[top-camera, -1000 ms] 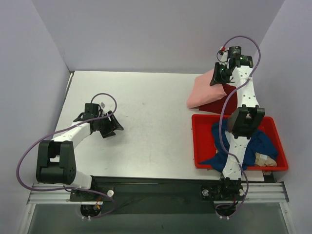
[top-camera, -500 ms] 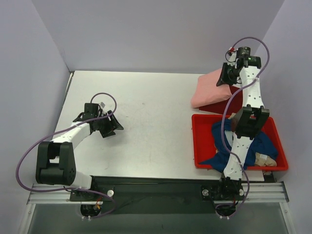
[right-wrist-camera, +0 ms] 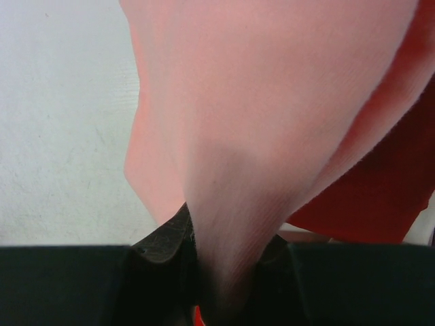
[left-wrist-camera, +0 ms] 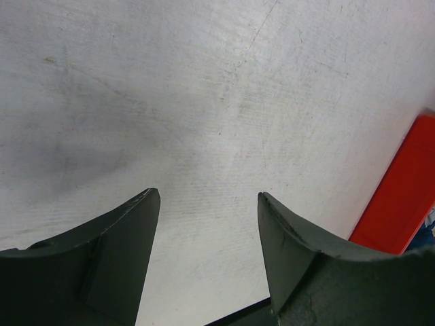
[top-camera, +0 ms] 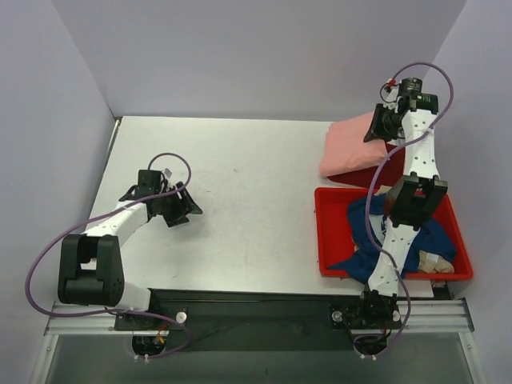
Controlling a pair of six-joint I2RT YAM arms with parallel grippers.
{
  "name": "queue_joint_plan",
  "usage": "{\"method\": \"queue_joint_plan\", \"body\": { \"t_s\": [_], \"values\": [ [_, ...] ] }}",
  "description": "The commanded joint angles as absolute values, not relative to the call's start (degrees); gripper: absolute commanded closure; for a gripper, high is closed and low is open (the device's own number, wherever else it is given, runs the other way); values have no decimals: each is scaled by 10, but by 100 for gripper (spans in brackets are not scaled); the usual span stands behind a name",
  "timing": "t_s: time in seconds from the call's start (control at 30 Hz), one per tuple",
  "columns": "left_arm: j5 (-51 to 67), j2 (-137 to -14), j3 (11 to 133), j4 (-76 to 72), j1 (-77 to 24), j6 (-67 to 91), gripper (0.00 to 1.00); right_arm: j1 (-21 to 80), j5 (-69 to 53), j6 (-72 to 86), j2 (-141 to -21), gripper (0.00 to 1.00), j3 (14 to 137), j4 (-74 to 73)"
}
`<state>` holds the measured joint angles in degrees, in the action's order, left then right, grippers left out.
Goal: Fold and stack the t-shirts
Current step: Put the neatly folded tshirt into the corner of the board with the right arm
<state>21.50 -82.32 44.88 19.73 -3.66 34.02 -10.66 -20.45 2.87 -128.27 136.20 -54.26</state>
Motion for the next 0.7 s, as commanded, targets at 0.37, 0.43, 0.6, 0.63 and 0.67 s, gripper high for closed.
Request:
{"method": "queue_joint_plan", "body": {
  "t_s": [0.37, 0.43, 0.6, 0.63, 0.67],
  "values": [
    [203, -789, 455, 215, -39, 336, 30, -122, -77, 11, -1277, 100, 1372, -546],
    [203, -789, 456, 216, -39, 337, 30, -123, -62, 11, -1284, 100, 1369, -545],
    [203, -790, 461, 221, -40, 336, 30, -124, -18, 16, -1303, 100, 1369, -541],
    [201, -789, 461, 222, -40, 336, 30, -125, -14, 17, -1306, 100, 1369, -540],
    [201, -788, 461, 222, -40, 336, 30, -125, -11, 18, -1310, 100, 1369, -539]
  ]
}}
